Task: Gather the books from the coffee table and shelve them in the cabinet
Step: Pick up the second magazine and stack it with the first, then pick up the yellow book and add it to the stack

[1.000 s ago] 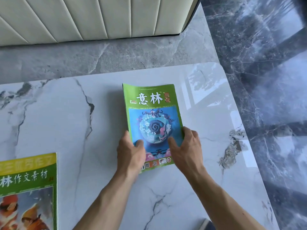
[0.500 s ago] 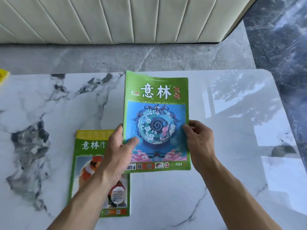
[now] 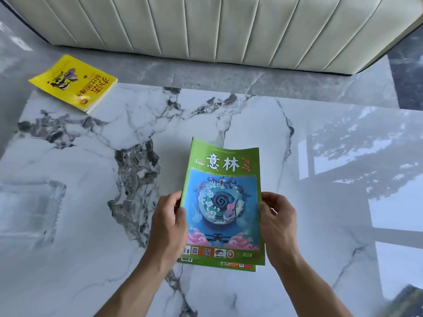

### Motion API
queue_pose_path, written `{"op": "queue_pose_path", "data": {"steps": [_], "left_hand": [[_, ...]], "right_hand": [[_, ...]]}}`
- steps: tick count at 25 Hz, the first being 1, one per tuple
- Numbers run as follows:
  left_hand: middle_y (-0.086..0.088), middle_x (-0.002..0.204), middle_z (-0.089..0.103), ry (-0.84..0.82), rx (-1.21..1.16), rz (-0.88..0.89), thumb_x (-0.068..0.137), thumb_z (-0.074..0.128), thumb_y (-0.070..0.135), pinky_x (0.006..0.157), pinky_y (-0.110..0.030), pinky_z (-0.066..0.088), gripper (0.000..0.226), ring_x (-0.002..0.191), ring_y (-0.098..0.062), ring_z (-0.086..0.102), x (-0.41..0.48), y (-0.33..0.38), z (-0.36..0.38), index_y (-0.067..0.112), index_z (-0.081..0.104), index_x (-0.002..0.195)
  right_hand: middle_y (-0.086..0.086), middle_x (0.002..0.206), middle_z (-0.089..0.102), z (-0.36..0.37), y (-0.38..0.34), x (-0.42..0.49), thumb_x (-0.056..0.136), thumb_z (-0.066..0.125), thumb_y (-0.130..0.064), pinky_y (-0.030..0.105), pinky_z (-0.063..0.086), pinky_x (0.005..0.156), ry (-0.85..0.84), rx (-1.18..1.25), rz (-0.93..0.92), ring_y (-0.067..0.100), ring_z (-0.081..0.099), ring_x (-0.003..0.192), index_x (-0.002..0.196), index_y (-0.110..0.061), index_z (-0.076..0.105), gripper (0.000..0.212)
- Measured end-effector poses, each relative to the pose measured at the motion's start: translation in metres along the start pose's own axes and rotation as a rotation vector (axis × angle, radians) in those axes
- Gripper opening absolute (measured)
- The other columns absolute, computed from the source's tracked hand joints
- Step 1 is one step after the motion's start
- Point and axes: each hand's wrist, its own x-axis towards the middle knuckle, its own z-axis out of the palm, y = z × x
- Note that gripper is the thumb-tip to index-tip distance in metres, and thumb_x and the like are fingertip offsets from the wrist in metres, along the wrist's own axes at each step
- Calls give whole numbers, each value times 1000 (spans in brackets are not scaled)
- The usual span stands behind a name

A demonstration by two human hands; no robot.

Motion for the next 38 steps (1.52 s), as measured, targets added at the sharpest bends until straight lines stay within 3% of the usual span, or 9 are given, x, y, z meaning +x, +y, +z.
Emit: {"op": "queue_pose_path", "data": {"steps": [6,10,13,17,21,24,29,35,38], "left_hand": [[-5,98,69,-14,45,-17,86,58,-5,80,-32,55,33,82,-19,67,-7,-35,17,9,69,114],[-4,97,60,55,101,-26,84,59,-2,82,-32,51,36,86,-26,63,-15,-27,21,8,68,118],[-3,103,55,108,95,-91,87,59,3,89,-36,50,29,94,-26,61,-9,-4,-6,6,67,115],[-4,109,61,183,64,-80,92,59,10,77,-23,42,19,91,-18,59,10,44,-67,10,68,109],[-4,114,64,229,25,-66,95,55,16,86,-33,50,15,102,-18,61,17,73,-127,18,66,105],[-3,116,64,276,9,-70,96,54,16,70,-17,44,15,101,-15,59,20,76,-163,19,66,105],[-4,118,66,300,-19,-97,95,55,16,75,-26,43,17,102,-15,59,47,51,-213,19,66,107],[-3,116,65,264,-14,-98,94,54,12,60,-7,40,18,104,-16,60,129,-7,-292,17,66,107],[-6,112,68,260,16,-60,91,55,19,69,-17,44,18,98,-17,61,189,-42,-320,15,66,104]], "right_hand": [[2,84,77,7,35,6,89,60,-6,50,62,75,116,-148,-7,29,75,81,84,-23,66,19],[7,96,73,9,35,-1,88,59,-7,42,55,87,224,-245,18,29,68,92,101,-15,67,17],[8,108,66,12,2,-21,89,62,-13,33,45,89,161,-288,-84,24,60,97,116,-13,60,27],[2,108,67,13,-70,-50,93,63,-18,30,44,84,18,-143,-252,20,64,98,116,-20,57,24],[1,111,67,21,-119,-70,95,61,-20,32,48,88,-102,-61,-302,20,65,101,125,-17,59,30],[4,113,69,38,-137,-82,96,60,-20,43,54,93,-151,-16,-282,21,65,104,124,-19,61,28],[3,113,70,89,-146,-95,93,57,-5,37,51,93,-200,-73,-293,21,65,107,119,-15,64,29],[4,113,73,213,-153,-105,92,59,-7,23,49,76,-181,-116,-272,8,67,92,118,-16,65,28],[3,114,71,285,-157,-95,93,58,-9,24,50,80,-180,-85,-292,1,64,96,121,-16,64,29]]}}
